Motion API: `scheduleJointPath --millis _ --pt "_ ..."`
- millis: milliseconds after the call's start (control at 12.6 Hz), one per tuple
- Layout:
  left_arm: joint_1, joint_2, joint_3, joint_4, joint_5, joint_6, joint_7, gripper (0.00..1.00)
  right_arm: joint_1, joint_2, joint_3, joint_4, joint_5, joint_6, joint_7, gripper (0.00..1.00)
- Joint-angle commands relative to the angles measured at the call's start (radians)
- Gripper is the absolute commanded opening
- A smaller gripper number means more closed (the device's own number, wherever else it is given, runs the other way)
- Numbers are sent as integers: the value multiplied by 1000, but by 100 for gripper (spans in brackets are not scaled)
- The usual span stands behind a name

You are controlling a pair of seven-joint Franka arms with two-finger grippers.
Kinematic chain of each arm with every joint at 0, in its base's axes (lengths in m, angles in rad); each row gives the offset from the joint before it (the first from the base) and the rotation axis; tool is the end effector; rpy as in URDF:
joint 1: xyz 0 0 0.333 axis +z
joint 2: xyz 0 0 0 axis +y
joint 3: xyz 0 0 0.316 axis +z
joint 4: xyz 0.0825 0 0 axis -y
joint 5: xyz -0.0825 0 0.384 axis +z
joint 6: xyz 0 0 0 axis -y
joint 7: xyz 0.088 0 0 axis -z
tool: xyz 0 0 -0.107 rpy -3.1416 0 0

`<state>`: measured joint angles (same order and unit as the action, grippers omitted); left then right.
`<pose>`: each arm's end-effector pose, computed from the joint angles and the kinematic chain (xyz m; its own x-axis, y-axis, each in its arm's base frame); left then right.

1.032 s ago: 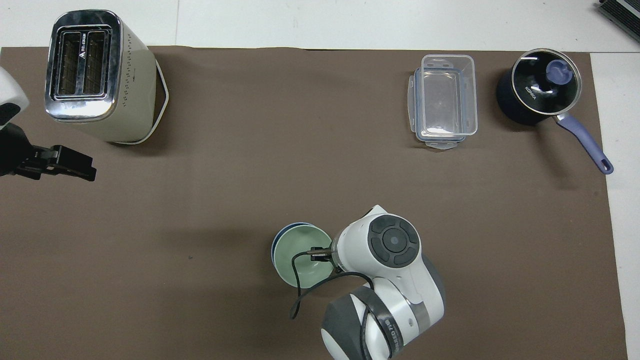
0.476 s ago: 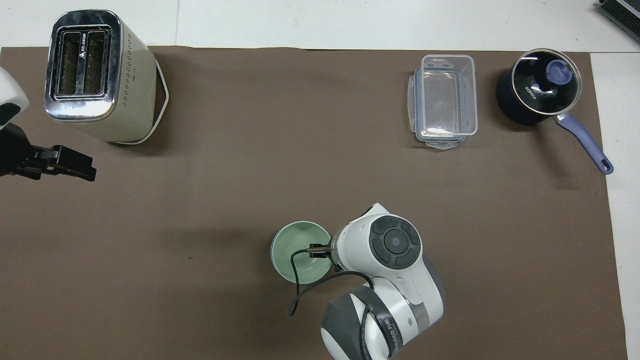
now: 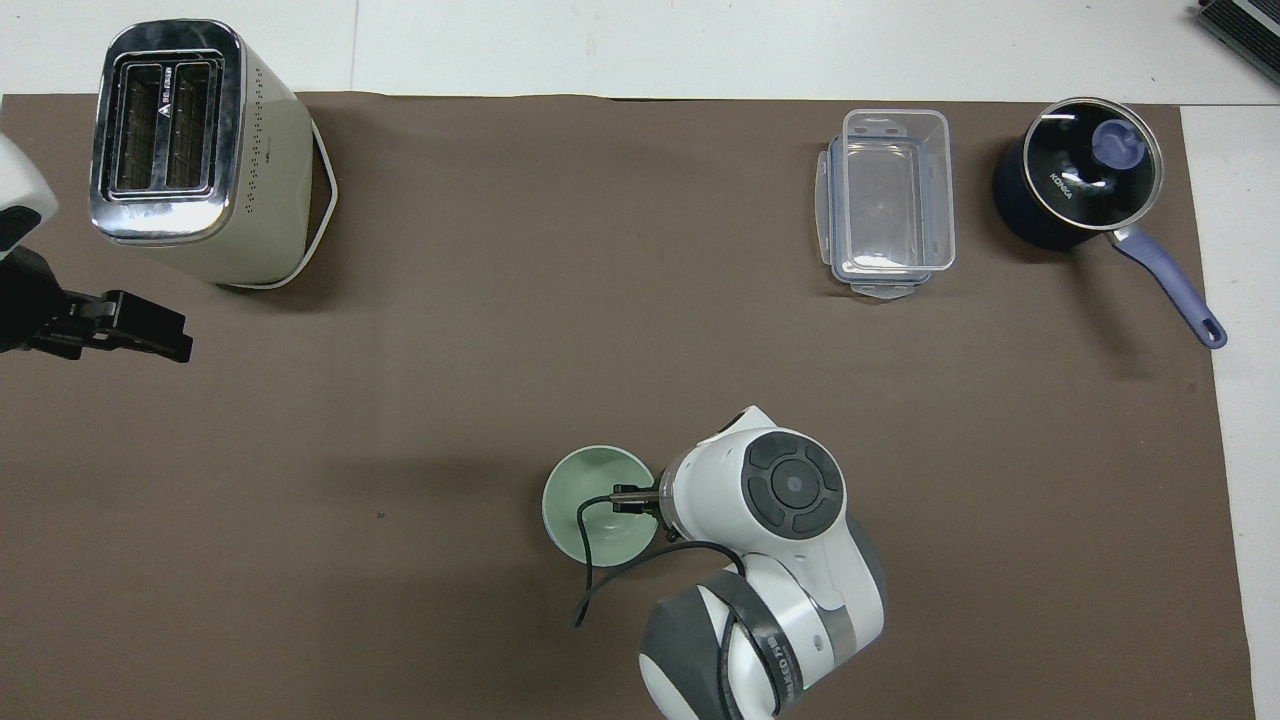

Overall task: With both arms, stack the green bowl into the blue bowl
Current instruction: 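Lower the green bowl into the blue bowl with the right gripper, then open the right gripper and pull it back from the stacked bowls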

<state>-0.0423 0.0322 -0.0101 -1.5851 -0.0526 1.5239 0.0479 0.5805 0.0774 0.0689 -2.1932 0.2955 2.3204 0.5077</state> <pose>0.5566 -0.0349 0.5962 0.9906 -0.1023 -0.0906 -0.0974 -0.9936 0.0573 0.4328 0.3350 0.3557 0.9951 -0.0458 -0.0878 -0.0636 -0.9752 -0.2119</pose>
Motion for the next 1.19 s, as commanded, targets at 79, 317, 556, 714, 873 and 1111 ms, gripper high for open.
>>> scheduleJointPath --millis 79,317,556,714,873,1111 --pt "9 5 -8 16 20 -21 -10 100 2 4 3 30 25 1 14 31" --pt "9 5 -10 16 20 -21 -10 100 -21 -66 -9 59 22 -73 -1 86" --pt "9 5 -8 16 20 -21 -10 100 -161 -163 -11 69 5 -211 -107 100" --pt "9 5 -8 16 20 -21 -10 100 -255 -185 -12 104 2 -280 -187 100" --pt "9 5 -8 16 20 -21 -10 100 -342 -182 -11 174 -56 -363 -233 100" --pt "9 5 -8 16 20 -21 -10 100 -415 -174 -11 277 -194 -407 -245 100"
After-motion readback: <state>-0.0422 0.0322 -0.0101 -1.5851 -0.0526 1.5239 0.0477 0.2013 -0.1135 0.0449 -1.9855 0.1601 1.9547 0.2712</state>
